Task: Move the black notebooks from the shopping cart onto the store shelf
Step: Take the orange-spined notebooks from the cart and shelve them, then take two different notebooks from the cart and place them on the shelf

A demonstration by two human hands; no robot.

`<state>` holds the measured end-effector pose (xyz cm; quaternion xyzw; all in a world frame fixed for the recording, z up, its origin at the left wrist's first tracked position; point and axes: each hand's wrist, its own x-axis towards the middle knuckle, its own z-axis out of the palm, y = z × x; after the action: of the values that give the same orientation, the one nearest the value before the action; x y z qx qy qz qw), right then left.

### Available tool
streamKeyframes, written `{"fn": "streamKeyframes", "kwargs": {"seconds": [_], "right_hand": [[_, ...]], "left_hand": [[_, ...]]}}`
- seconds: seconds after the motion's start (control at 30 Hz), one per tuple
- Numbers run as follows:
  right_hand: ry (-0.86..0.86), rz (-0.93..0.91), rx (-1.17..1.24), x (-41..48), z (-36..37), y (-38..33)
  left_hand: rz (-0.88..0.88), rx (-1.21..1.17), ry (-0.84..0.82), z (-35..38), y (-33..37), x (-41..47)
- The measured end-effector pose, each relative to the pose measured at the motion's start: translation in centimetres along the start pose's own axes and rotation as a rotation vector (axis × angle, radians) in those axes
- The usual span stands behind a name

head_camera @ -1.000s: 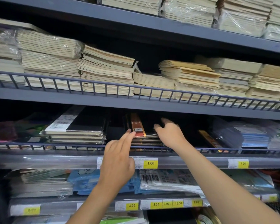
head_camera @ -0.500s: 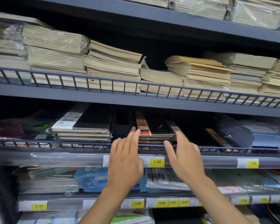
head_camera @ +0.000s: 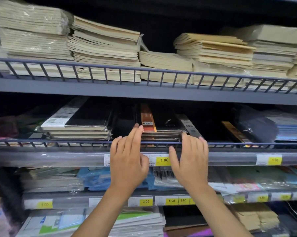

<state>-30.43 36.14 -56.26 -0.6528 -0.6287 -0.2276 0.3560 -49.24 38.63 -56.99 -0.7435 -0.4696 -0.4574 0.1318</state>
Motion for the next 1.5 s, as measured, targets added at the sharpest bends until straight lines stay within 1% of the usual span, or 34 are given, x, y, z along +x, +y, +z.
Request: {"fn": "streamKeyframes", "kwargs": {"seconds": [0.13, 0.23, 0.3, 0.4, 0.47, 0.57, 0.67, 0.73, 0.83, 0.97, 1.03, 1.1, 1.33, 1.5], "right_hand": [[-0.056, 0.004, -0.003, 0.1, -0.6, 0.0], [-0.138, 0.004, 0.009, 0.5, -1.8, 0.0], [-0.223, 0.008, 0.008, 1.0, -2.9, -0.1], [-0.39, 0.024, 0.008, 2.2, -4.9, -0.3], [-0.546, 0.016, 0.003, 3.6, -6.5, -0.3], [-0.839, 0.013, -0.002, 6.5, -9.4, -0.4], [-1.037, 0.062, -0.031, 9.4, -12.5, -0.6], [-1.124, 0.074, -0.05, 10.9, -14.8, -0.9], [-1.227, 0.115, -0.025, 13.2, -18.9, -1.9], [-1.272, 0.156, -0.008, 16.4, -24.6, -3.7], [-1.268, 0.183, -0.002, 17.7, -27.7, -4.5], [-1.248, 0.211, 0.006, 18.7, -30.7, -5.2], [-1.088, 0.269, -0.051, 19.0, -39.6, -4.6], [-0.882, 0.293, -0.046, 17.0, -45.9, -0.7]], "left_hand": [[-0.008, 0.009, 0.04, 0.7, -0.1, -0.1], [-0.056, 0.017, -0.033, 0.0, 0.5, 0.1], [-0.092, 0.024, -0.143, -1.3, 1.1, 0.4], [-0.156, 0.017, -0.375, -4.0, 1.7, 1.4], [-0.224, -0.004, -0.526, -5.9, 2.3, 2.7], [-0.344, -0.034, -0.755, -9.2, 3.8, 5.8], [-0.454, -0.002, -1.032, -12.6, 5.1, 9.1], [-0.494, 0.002, -1.137, -14.9, 6.1, 11.2], [-0.51, -0.007, -1.223, -18.6, 7.6, 14.2], [-0.459, 0.005, -1.26, -23.1, 9.0, 17.6], [-0.441, -0.01, -1.268, -25.2, 9.6, 19.1], [-0.386, -0.011, -1.259, -27.3, 10.4, 20.6], [-0.151, -0.006, -1.195, -31.3, 14.2, 23.4], [0.047, -0.01, -1.116, -31.6, 19.5, 23.3]]}}
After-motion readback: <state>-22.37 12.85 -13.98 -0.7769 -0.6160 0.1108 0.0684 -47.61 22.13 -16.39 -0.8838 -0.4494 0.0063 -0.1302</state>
